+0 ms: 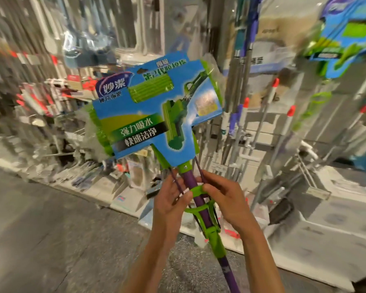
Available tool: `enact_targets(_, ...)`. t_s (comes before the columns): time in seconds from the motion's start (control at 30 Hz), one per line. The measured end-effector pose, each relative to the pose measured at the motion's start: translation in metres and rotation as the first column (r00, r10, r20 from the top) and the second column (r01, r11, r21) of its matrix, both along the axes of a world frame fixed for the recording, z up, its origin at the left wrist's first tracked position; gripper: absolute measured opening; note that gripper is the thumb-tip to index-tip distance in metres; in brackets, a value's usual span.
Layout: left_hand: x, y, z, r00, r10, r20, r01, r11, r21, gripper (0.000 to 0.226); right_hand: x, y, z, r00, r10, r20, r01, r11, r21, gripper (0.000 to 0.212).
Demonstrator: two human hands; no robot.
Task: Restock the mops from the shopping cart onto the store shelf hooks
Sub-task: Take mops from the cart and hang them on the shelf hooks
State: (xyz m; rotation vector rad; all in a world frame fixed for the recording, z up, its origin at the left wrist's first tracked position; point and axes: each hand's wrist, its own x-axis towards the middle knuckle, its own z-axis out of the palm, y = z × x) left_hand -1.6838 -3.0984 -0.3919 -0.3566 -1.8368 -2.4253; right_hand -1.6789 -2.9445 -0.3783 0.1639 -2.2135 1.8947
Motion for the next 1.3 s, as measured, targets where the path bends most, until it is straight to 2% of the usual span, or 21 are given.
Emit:
enact_targets(0.3,-0.063,0.020,0.028,0.950,-0.293,-0.104,0.264,0.937,-0.229,0.053,-0.016,0.017,0.022,0.951,-0.304,-0.061,0.293,0.946,-0.138,0.035)
enact_targets(0.43,-0.090,0.029,0.035,0.919,-0.376,-0.117,0.331,0.899,-0.288,0.039,-0.026,0.018,0.025,0.911,-0.405,-0.081,0.383,0.902,-0.200,0.037)
enact_targets(0.63,-0.108,0.052,0.038,0.883,-0.456,-0.111,0.420,0.872,-0.251,0.037,-0.032,0.029,0.016,0.854,-0.514,-0.081,0.482,0.840,-0.251,0.028)
enact_targets(0.93,-0.117,0.108,0.052,0.842,-0.522,-0.137,0.486,0.844,-0.228,0.042,-0.027,0.071,0.032,0.792,-0.601,-0.109,0.564,0.788,-0.246,0.033)
enact_targets(1.3,-0.122,0.211,0.060,0.871,-0.482,-0.094,0.469,0.874,-0.127,0.054,-0.034,0.174,0.049,0.820,-0.564,-0.098,0.524,0.808,-0.270,0.034)
